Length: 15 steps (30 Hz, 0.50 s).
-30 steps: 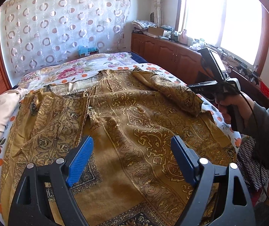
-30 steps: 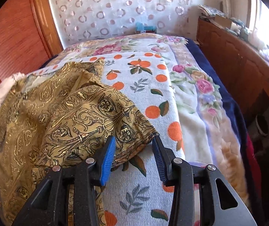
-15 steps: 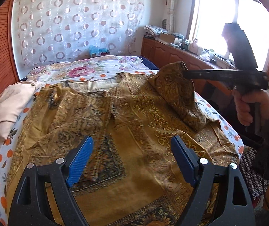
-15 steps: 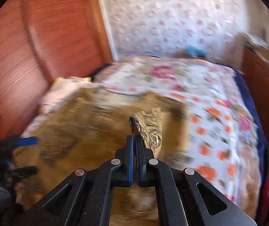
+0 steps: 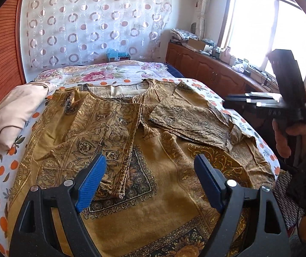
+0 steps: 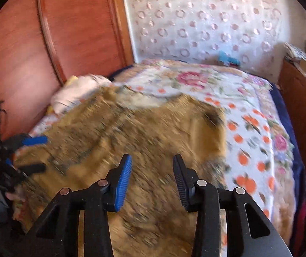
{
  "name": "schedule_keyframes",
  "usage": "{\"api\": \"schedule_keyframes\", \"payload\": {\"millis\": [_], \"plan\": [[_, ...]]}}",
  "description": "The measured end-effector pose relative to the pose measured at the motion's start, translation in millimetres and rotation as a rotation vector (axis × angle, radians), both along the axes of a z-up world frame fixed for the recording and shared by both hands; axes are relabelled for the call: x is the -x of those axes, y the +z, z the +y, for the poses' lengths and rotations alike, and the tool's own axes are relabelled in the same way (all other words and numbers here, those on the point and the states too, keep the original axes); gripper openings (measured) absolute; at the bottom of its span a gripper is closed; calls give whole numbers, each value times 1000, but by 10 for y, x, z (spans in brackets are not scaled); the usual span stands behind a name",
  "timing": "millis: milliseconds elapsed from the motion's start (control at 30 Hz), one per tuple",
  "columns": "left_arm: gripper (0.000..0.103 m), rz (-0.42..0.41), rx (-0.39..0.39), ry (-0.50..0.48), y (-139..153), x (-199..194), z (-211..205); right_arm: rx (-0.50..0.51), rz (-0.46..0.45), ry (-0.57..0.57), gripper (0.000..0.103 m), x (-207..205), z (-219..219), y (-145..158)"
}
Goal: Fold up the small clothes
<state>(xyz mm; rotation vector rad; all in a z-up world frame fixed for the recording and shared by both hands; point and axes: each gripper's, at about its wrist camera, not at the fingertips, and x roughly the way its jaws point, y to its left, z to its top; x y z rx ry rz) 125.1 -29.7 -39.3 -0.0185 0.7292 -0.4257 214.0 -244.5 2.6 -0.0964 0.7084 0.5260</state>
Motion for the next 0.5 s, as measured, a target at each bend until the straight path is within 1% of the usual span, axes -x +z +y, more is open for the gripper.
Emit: {"api": "schedule_keyframes", "payload": {"millis": [133,267,400,500], "plan": [[85,10,0,17,-37,-12,77,40,53,-22,41,19,-36,-308],[85,16,-4,45,-53,-25,201,60,82,12,41,112,65,-532],[85,27,-16,67,-89,-23,327,78,98,21,41,241,93,-623],[85,36,-24,82,-133,-29,393,46,120,23,41,329,-39,-574]]}}
